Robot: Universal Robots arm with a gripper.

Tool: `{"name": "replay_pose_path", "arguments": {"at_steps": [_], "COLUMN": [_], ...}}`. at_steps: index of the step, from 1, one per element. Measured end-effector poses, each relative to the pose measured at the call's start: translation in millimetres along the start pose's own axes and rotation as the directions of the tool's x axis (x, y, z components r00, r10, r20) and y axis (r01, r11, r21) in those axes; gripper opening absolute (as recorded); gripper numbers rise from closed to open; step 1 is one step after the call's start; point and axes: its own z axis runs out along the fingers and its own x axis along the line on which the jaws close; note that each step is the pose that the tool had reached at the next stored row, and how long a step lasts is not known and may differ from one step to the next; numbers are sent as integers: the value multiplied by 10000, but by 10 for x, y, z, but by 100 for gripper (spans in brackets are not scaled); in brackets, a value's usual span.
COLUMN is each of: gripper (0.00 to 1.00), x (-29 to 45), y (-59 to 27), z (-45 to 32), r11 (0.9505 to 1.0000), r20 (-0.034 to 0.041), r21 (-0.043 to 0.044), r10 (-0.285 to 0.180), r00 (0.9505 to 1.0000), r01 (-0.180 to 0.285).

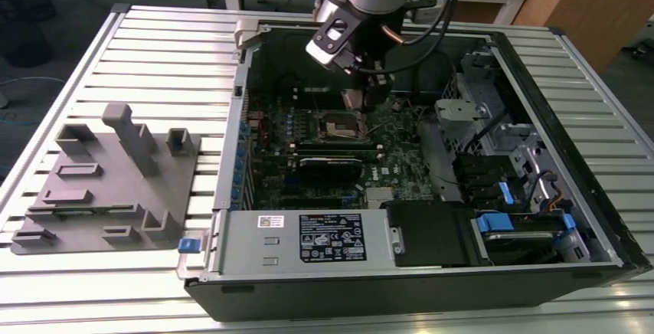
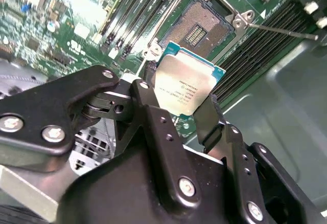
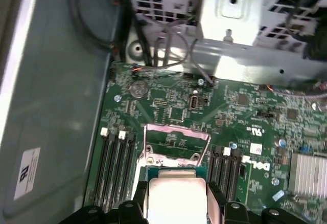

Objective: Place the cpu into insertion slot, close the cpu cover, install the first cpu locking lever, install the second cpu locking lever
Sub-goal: 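Place the cpu into insertion slot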

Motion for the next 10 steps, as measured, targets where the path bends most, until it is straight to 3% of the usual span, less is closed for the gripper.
{"name": "replay_pose_path", "arguments": {"at_steps": [2,8,10], "gripper": [54,54,54], "x": [0,0,0], "y": [0,0,-1], "z": [7,7,12], "r11": [9994,9993,9990], "r20": [30,33,11], "r21": [-7,6,217], "r10": [338,373,379], "r00": [9994,9993,9993], "r01": [-338,-373,-379]}}
